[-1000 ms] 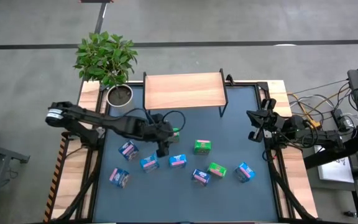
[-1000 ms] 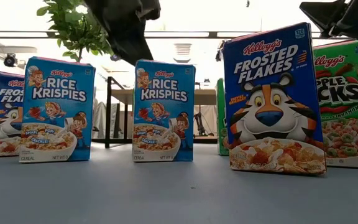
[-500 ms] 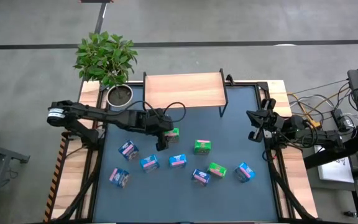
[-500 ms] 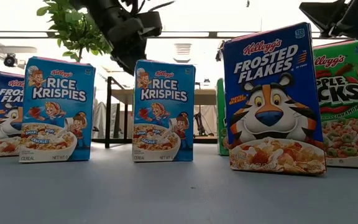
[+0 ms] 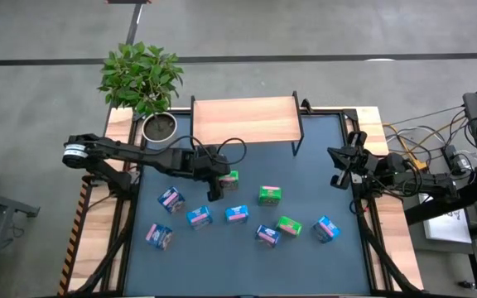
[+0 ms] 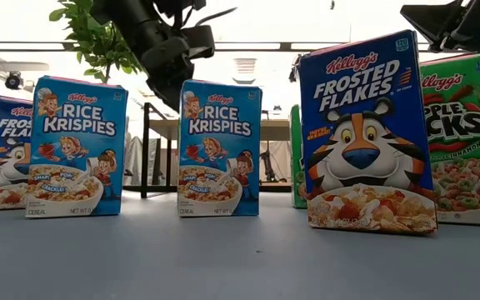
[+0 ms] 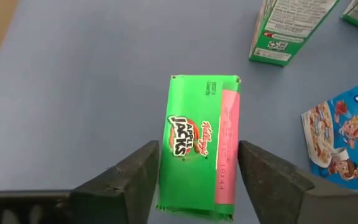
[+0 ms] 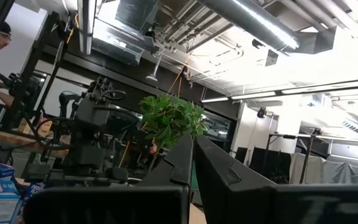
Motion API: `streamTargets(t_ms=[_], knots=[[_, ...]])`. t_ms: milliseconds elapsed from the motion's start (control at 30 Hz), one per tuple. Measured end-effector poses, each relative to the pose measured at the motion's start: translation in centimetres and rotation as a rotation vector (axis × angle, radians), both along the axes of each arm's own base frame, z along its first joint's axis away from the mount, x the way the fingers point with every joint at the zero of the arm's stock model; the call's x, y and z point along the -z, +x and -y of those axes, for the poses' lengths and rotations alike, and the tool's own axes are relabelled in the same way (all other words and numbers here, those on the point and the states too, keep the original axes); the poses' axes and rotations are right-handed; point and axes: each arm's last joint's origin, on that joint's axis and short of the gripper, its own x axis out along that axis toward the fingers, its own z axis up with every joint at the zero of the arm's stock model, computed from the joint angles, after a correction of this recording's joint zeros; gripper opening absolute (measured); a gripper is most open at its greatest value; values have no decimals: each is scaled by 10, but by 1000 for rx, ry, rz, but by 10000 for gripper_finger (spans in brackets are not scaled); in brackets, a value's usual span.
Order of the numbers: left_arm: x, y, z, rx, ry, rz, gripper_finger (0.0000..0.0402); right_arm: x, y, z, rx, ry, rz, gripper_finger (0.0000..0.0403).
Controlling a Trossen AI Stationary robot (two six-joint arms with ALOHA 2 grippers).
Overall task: Stack cereal on shelf
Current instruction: Put the top left green cereal box on the shelf
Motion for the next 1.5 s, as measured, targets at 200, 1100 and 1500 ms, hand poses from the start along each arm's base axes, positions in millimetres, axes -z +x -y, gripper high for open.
streamTargets(t_ms=[200, 1100, 1500], knots=[[0, 0, 0, 0, 0, 0, 134, 0, 0, 0, 0, -1, 0, 9], [-147, -11, -105, -161, 149, 201, 105, 0, 0, 0, 0, 0, 0, 9], [-129, -13, -143, -312, 104, 164, 105, 0, 0, 0, 0, 0, 1, 9]])
